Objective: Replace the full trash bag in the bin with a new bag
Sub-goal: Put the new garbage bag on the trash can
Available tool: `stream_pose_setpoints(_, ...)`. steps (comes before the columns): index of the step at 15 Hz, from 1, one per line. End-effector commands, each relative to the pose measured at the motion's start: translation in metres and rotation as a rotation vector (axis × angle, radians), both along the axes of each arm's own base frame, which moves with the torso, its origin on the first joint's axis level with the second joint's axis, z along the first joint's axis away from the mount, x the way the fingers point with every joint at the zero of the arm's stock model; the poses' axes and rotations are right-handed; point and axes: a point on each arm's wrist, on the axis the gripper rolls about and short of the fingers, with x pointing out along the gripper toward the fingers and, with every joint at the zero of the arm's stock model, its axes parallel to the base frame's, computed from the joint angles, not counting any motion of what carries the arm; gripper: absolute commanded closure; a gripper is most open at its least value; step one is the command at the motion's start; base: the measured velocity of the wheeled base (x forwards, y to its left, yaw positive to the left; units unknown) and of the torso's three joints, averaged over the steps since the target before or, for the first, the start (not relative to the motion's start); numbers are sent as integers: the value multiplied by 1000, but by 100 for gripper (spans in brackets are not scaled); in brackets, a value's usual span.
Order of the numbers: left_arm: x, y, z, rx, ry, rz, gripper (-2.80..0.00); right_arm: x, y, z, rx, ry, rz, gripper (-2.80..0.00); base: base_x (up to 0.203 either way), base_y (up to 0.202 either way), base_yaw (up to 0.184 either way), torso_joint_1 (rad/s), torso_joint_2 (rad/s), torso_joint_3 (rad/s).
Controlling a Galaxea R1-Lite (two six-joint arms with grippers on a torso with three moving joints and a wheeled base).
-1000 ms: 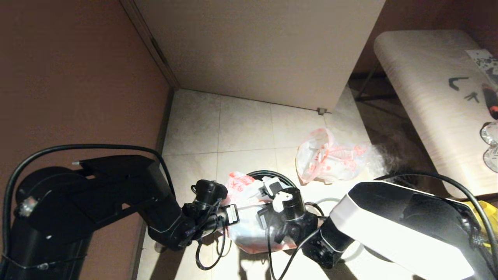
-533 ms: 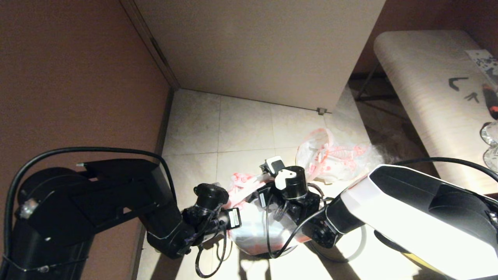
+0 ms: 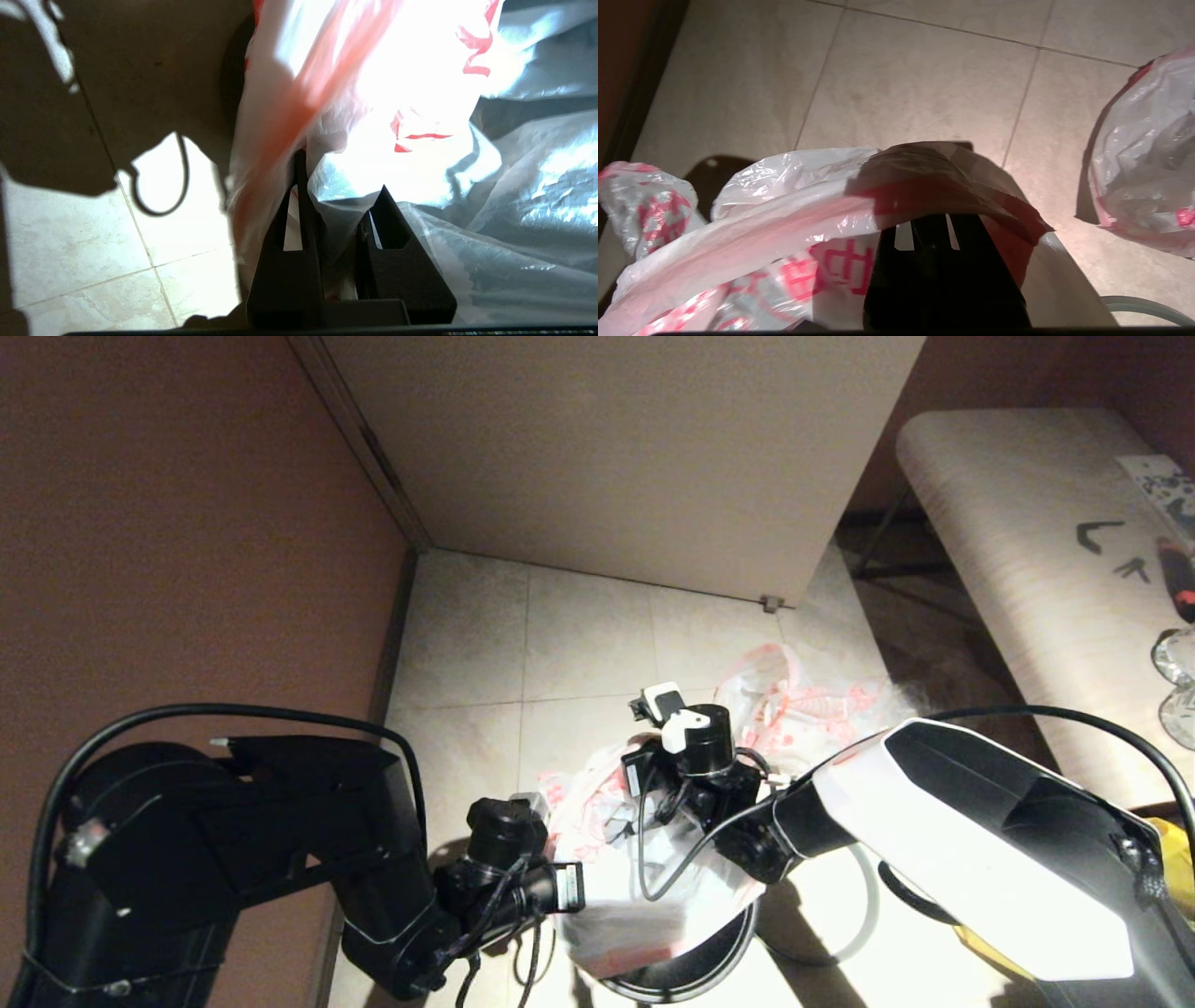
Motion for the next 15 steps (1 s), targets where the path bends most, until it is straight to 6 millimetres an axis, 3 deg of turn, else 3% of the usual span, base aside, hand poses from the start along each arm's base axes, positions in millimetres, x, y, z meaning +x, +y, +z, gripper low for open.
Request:
stream_pose_setpoints(1, -1, 1, -5, 6, 11, 3, 0, 12, -8, -2, 1, -1, -24, 0, 0, 0, 0, 0, 0, 0)
stream_pose_setpoints(8, 11, 3, -3, -19, -41, 58, 0, 39, -61, -29, -42, 63, -139, 0, 0, 0, 0, 0, 0, 0)
stream_pose_setpoints(13, 22, 3, 0, -40, -68, 136, 0, 20, -78, -35, -68, 113, -148, 0, 0, 0, 0, 0, 0, 0)
stream_pose_setpoints(15, 26, 4, 3, -51, -79, 157, 0, 15, -87, -50, -90, 149, -159, 0, 0, 0, 0, 0, 0, 0)
